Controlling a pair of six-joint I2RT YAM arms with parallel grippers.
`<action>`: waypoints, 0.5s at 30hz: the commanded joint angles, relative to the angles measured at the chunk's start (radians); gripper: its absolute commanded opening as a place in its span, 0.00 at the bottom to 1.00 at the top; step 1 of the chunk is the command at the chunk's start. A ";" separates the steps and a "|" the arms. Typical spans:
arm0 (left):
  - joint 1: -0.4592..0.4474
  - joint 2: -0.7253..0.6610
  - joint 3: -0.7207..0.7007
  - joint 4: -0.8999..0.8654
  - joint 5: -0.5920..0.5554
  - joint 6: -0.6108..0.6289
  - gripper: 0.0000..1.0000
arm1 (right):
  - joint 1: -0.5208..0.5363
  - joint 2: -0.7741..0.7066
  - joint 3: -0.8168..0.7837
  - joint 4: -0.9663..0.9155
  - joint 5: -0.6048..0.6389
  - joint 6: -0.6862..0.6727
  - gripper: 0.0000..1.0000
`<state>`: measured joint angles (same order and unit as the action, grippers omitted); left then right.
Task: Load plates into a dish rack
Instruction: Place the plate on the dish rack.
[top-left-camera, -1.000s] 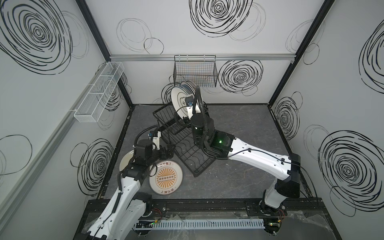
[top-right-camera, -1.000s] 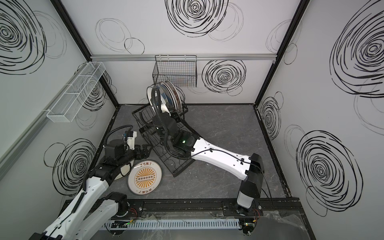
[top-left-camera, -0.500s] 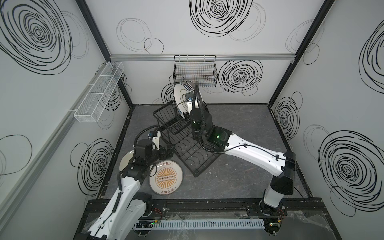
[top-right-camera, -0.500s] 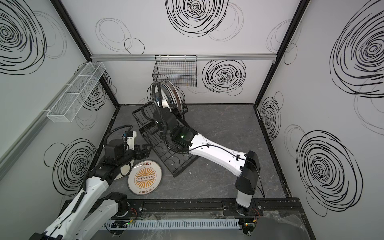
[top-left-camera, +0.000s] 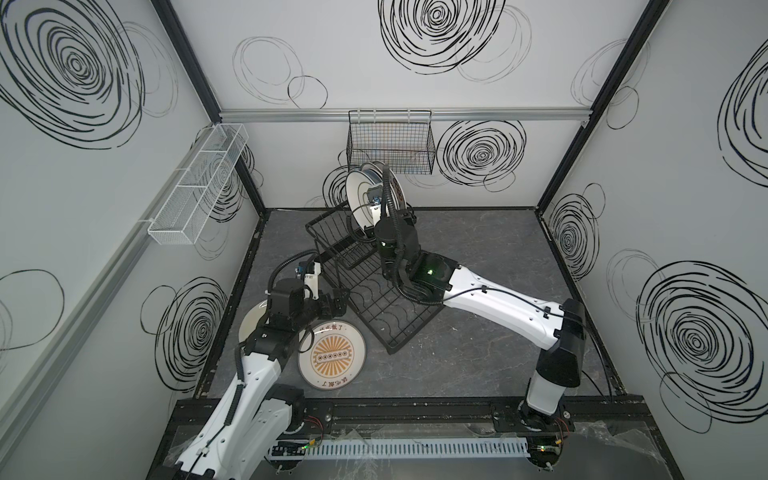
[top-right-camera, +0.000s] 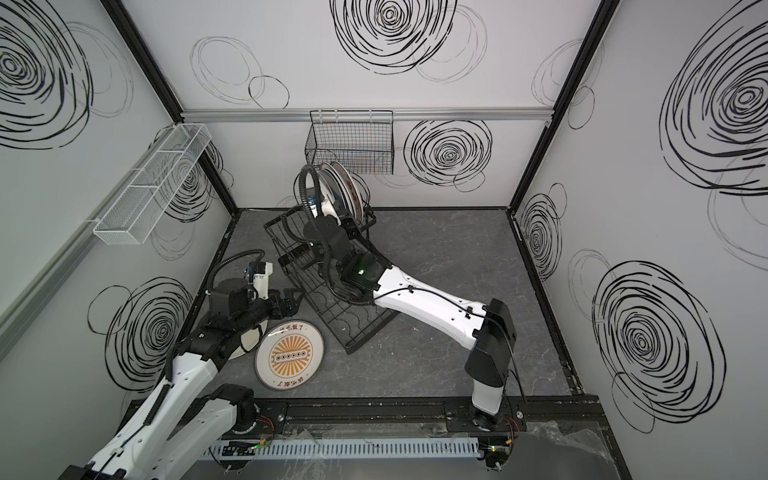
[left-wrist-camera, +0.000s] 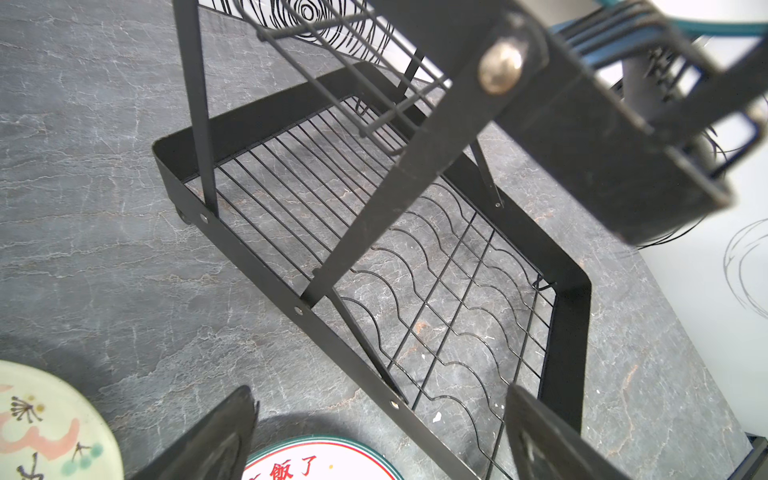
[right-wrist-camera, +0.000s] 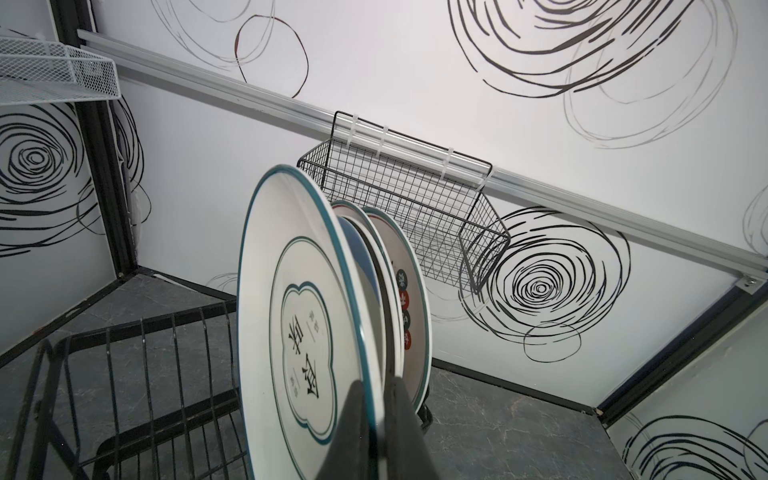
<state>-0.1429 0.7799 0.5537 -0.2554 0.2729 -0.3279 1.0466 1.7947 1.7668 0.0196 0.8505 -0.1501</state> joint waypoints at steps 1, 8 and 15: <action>0.009 0.004 0.014 0.028 0.009 0.015 0.96 | -0.005 0.017 0.047 0.017 0.023 0.018 0.00; 0.009 0.009 0.011 0.042 0.019 0.005 0.96 | -0.016 0.068 0.080 0.000 0.034 0.035 0.00; -0.006 0.010 0.011 0.039 0.015 -0.001 0.96 | -0.029 0.110 0.114 -0.010 0.059 0.035 0.00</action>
<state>-0.1440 0.7872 0.5537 -0.2539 0.2768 -0.3290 1.0317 1.8969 1.8431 0.0059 0.8532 -0.1123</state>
